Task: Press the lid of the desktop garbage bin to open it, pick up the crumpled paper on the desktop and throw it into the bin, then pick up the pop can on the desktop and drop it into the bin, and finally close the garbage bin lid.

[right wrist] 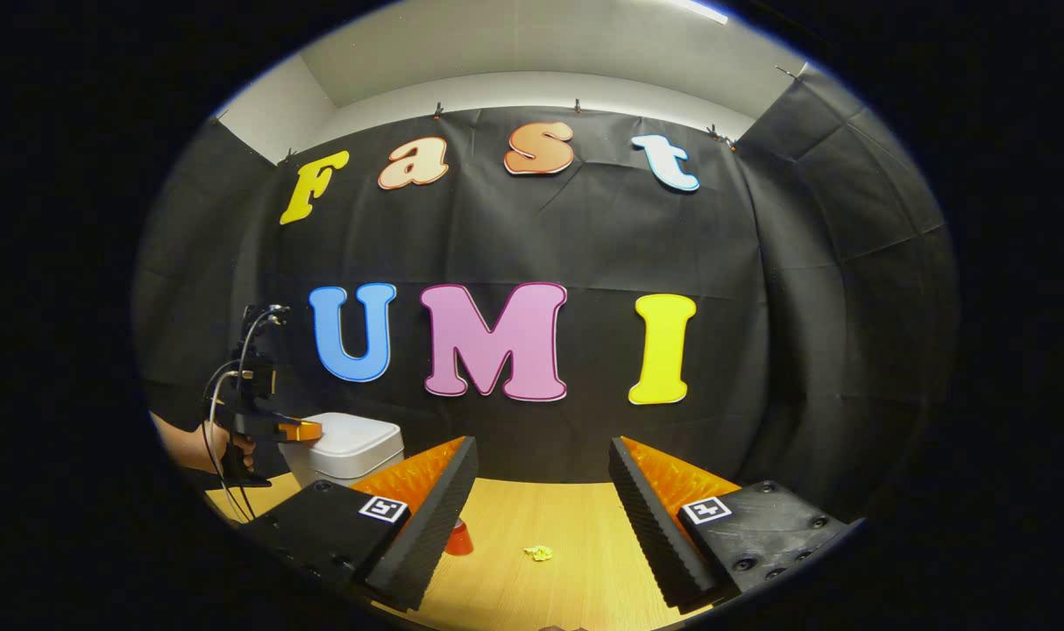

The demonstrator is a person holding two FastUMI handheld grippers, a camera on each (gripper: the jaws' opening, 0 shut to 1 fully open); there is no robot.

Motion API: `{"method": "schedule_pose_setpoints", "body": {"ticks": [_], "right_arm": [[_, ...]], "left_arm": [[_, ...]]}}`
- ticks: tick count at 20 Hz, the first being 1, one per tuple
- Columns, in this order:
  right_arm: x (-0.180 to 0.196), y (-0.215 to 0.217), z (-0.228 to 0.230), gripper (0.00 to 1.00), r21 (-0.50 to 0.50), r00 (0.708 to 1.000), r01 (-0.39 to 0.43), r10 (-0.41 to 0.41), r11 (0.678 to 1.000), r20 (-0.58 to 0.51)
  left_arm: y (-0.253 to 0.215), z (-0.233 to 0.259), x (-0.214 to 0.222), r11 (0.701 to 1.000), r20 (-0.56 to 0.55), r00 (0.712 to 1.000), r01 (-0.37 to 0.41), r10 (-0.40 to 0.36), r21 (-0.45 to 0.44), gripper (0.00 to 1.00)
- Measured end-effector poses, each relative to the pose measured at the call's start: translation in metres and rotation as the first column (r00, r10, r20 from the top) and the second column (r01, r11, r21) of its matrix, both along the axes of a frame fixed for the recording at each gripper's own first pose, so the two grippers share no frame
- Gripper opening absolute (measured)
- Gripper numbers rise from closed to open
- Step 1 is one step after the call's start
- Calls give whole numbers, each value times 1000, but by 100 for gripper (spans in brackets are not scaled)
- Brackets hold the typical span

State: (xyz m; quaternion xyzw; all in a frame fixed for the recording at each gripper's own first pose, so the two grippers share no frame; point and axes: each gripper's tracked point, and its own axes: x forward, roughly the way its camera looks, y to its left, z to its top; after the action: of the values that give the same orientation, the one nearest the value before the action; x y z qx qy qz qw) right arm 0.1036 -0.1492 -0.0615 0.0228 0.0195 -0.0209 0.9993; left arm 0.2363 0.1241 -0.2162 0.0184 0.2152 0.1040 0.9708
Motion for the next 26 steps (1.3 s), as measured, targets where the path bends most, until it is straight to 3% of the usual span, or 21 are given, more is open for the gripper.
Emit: {"method": "schedule_pose_setpoints", "body": {"ticks": [4,11,16,20,26], "right_arm": [[5,-1,-14,97,3,999,7,-7,1000,-34],[4,13,-20,98,-37,997,28,-31,999,-64],[6,17,-7,97,-63,997,65,-68,996,-46],[3,25,-1,97,-83,995,83,-87,993,-44],[2,47,9,97,-100,996,78,-81,992,-26]], "left_arm": [[0,-9,-1,999,-12,999,35,-35,-32,6],[-3,6,3,997,20,997,80,-81,23,6],[-13,80,9,996,186,978,85,-91,40,6],[-27,128,1,987,262,953,129,-150,94,6],[-73,173,-59,987,378,915,159,-143,-12,5]]}}
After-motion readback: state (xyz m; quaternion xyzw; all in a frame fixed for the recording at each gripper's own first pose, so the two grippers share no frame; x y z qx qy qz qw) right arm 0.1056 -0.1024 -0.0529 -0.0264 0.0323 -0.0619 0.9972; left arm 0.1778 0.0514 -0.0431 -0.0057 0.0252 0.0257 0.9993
